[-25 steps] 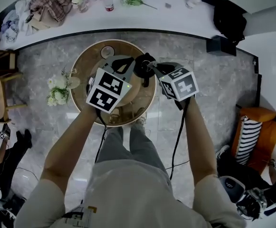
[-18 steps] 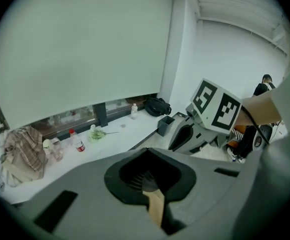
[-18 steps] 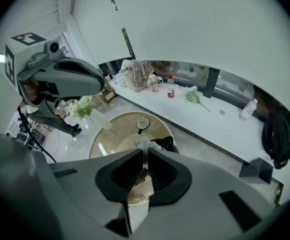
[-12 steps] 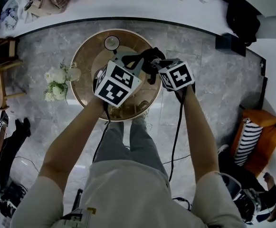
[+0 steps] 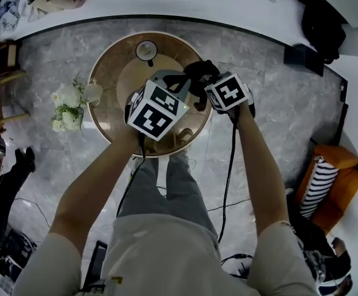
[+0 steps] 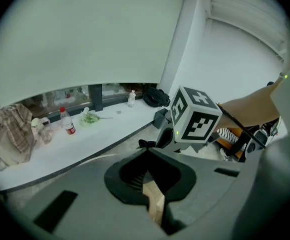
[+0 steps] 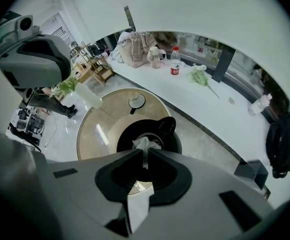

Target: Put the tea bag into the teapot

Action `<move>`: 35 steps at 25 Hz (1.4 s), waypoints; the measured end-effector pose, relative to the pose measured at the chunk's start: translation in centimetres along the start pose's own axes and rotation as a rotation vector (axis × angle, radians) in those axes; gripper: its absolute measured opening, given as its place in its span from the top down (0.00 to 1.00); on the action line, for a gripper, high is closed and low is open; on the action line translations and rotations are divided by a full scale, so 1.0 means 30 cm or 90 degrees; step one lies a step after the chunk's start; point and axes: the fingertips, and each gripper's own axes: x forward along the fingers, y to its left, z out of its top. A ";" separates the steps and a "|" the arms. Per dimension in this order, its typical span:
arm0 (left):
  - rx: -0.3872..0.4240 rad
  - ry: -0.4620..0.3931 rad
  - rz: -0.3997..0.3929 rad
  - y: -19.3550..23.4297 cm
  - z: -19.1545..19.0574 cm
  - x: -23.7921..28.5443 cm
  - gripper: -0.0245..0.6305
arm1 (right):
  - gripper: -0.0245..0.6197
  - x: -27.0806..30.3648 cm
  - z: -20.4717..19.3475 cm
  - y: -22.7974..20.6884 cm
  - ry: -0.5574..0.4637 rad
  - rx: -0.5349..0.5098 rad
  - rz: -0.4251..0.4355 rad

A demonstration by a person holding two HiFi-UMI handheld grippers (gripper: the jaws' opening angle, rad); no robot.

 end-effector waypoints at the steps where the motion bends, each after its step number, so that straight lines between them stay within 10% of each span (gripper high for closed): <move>1: -0.002 0.004 -0.002 0.002 -0.013 0.008 0.95 | 0.91 0.012 -0.004 0.002 0.006 -0.005 0.000; 35: -0.007 0.014 -0.013 -0.106 -0.141 -0.021 0.95 | 0.75 0.022 0.005 0.058 -0.046 0.004 0.027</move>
